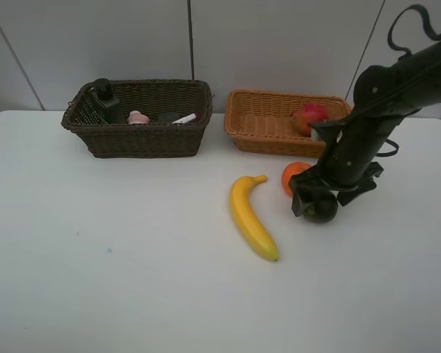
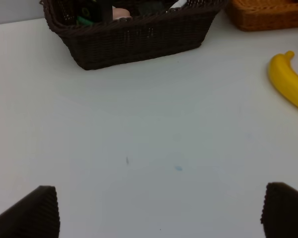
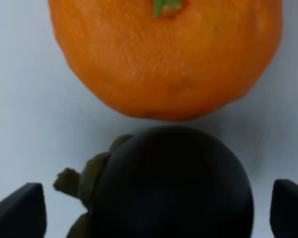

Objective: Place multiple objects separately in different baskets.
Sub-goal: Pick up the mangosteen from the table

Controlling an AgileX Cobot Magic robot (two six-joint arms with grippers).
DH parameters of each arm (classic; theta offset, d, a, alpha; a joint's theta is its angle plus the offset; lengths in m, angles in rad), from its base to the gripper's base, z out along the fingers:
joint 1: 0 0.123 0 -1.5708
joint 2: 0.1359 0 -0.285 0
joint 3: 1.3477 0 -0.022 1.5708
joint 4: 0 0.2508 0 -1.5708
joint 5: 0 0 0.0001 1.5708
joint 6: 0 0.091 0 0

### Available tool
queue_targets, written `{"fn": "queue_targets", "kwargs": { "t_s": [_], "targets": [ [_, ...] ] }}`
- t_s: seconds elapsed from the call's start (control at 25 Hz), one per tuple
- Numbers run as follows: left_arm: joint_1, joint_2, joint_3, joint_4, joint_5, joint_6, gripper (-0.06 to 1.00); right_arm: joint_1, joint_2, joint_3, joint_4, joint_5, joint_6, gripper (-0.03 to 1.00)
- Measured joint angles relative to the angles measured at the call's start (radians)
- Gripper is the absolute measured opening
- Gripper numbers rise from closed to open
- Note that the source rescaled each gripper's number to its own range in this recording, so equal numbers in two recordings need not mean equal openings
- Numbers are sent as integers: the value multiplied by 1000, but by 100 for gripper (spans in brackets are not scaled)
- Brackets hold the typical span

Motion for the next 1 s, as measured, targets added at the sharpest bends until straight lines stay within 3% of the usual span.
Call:
{"fn": "queue_targets", "kwargs": {
  "t_s": [0.52,0.6,0.72,1.0],
  "targets": [
    [0,0,0,0,0,0,100,0,57,-1,-6,-19,0,99],
    [0,0,0,0,0,0,100,0,57,-1,-8,-18,0,92],
    [0,0,0,0,0,0,100,0,60,-2,-21,-17,0,66],
    [0,0,0,0,0,0,100,0,60,-4,-25,-6,0,65]
  ]
}}
